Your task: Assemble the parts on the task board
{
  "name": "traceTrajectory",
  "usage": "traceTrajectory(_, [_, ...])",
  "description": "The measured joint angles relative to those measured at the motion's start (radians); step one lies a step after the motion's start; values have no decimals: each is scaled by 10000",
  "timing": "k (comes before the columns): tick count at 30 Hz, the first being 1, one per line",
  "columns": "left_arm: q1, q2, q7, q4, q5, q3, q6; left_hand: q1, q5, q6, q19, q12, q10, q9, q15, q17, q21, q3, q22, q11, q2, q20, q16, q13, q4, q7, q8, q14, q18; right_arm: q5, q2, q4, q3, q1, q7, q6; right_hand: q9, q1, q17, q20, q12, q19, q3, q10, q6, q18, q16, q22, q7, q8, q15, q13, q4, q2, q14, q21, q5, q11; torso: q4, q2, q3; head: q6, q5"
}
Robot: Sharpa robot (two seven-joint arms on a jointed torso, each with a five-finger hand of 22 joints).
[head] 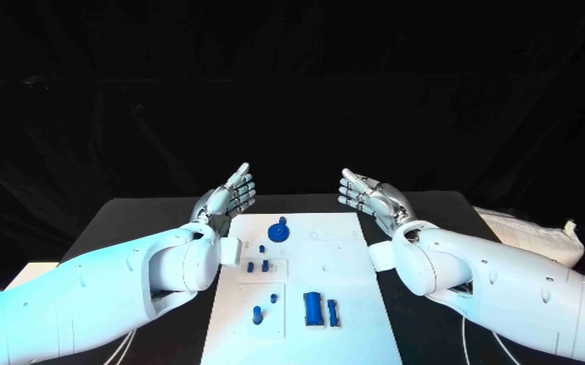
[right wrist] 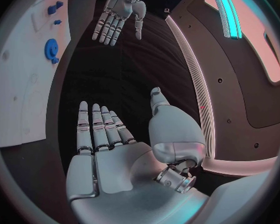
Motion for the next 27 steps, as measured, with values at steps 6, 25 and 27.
traceTrajectory(6, [-144,-6,302,681,-523,128,-1291,-1586,1,-1127,-759,-113,-1187,-28,-412,-47,-14,-440,-599,-516,89,-329,-538,-28,2,-483,-56,-1053,-237,1106,-135,729,-592,447,770,-1300,-63,-1781,-116,-307,-40,-1067,69,-1164,-979,-340,0,-364,-489,0,-193,-23,-15,-31,-1215,-432,-362,-485,216,-37,40,111,-93])
traceTrajectory(25, [-187,-13,687,905,-1105,163,-2547,-4564,2,-3237,-2171,-167,-3413,-50,-641,-76,-14,-1627,-1722,-817,137,-1401,-926,-41,3,-762,-54,-3030,-1062,2241,-189,971,-762,587,1565,-2616,-94,-5160,-173,-1158,-40,-3099,95,-3357,-2893,-939,-38,-1507,-1035,-37,-289,-40,-41,-47,-3532,-1033,-517,-753,287,-50,54,123,-101])
traceTrajectory(27, [-187,-13,696,905,-1118,163,-2574,-4751,2,-3373,-2245,-167,-3552,-51,-650,-75,-14,-1712,-1915,-816,136,-1399,-926,-40,4,-769,-55,-3153,-1061,2266,-190,971,-762,587,1583,-2647,-94,-5388,-173,-1177,-39,-3223,95,-3496,-3021,-939,-38,-1546,-1043,-37,-301,-40,-41,-52,-3692,-1033,-517,-765,288,-51,54,123,-101])
